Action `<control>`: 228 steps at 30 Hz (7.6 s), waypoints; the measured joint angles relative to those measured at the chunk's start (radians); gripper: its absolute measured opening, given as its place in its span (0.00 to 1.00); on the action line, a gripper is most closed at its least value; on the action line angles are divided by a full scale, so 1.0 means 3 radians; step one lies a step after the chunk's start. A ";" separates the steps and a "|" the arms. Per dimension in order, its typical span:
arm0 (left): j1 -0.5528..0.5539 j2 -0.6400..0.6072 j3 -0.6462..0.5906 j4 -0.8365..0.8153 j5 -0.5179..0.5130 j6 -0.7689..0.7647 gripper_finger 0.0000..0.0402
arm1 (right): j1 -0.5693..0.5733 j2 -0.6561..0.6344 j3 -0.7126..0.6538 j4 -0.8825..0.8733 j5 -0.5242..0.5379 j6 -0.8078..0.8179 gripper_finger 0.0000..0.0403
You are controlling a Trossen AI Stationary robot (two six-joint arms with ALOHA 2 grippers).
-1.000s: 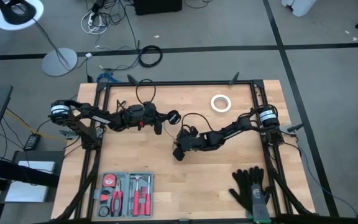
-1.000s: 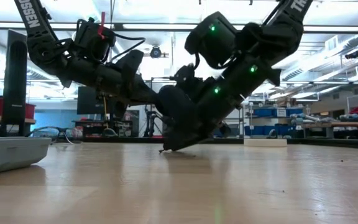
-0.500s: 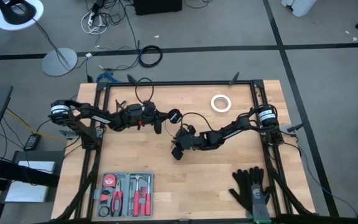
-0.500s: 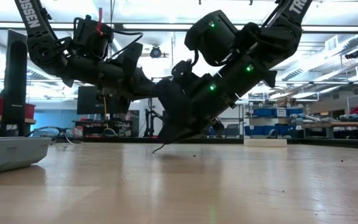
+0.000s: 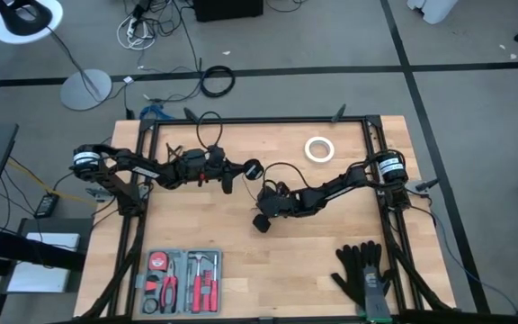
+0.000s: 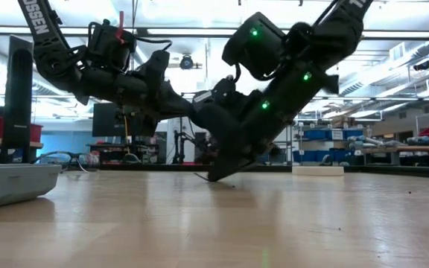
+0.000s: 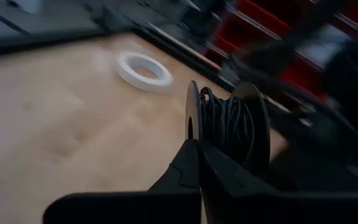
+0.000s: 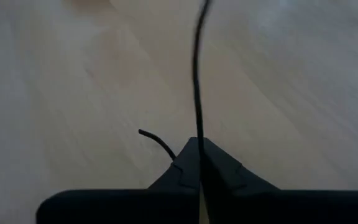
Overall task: Coil cords
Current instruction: Coil the black wire on the black spool, then uncoil the black wire from the black spool
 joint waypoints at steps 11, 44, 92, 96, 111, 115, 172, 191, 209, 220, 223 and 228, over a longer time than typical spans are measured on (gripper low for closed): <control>-0.0007 -0.0001 0.0000 -0.0526 0.0659 0.0157 0.00 | -0.0315 -0.0714 -0.0022 -0.1478 0.0133 -0.0015 0.00; -0.0366 -0.0001 0.0251 -0.1072 -0.0623 -0.0058 0.00 | -0.0500 -0.0081 0.0830 -0.0260 -0.0695 -0.0636 0.08; 0.0062 0.0216 0.0047 -0.1433 -0.0186 -0.0134 0.31 | 0.0182 -0.0204 0.0828 -0.2586 0.0493 -0.0391 0.02; 0.0134 0.0211 0.0055 -0.1605 0.0087 -0.0134 0.32 | 0.0182 -0.0204 0.0828 -0.2569 0.0483 -0.0393 0.02; 0.0363 0.0140 0.0057 -0.1915 0.0373 0.0475 0.32 | 0.0168 -0.0204 0.0828 -0.2525 0.0492 -0.0440 0.02; 0.0405 -0.0116 0.0036 -0.2276 0.0402 0.0542 0.32 | 0.0165 -0.0204 0.0698 -0.2273 0.0508 -0.0447 0.02; -0.0024 -0.1972 -0.1279 -0.1619 -0.0920 0.1052 0.32 | -0.0271 -0.0845 -0.2585 0.3286 0.0337 -0.0513 0.02; -0.0025 -0.1972 -0.1279 -0.1618 -0.0947 0.1052 0.32 | -0.0393 -0.0846 -0.1935 0.3400 -0.0025 -0.0933 0.03; -0.0025 -0.1972 -0.1279 -0.1610 -0.1009 0.1052 0.32 | -0.0914 -0.0850 0.0076 0.0225 -0.0570 -0.1747 0.27; -0.0025 -0.1972 -0.1279 -0.1264 -0.1007 0.1033 0.32 | -0.0877 -0.0850 0.0069 -0.0062 -0.0571 -0.1520 0.28; -0.0025 -0.1972 -0.1279 -0.1040 -0.1006 0.1029 0.32 | -0.0798 -0.0850 0.0069 -0.0206 -0.0570 -0.1436 0.28; -0.0025 -0.1972 -0.1278 -0.0684 -0.1006 0.1025 0.32 | -0.0696 -0.0849 0.0069 -0.0319 -0.0572 -0.1381 0.28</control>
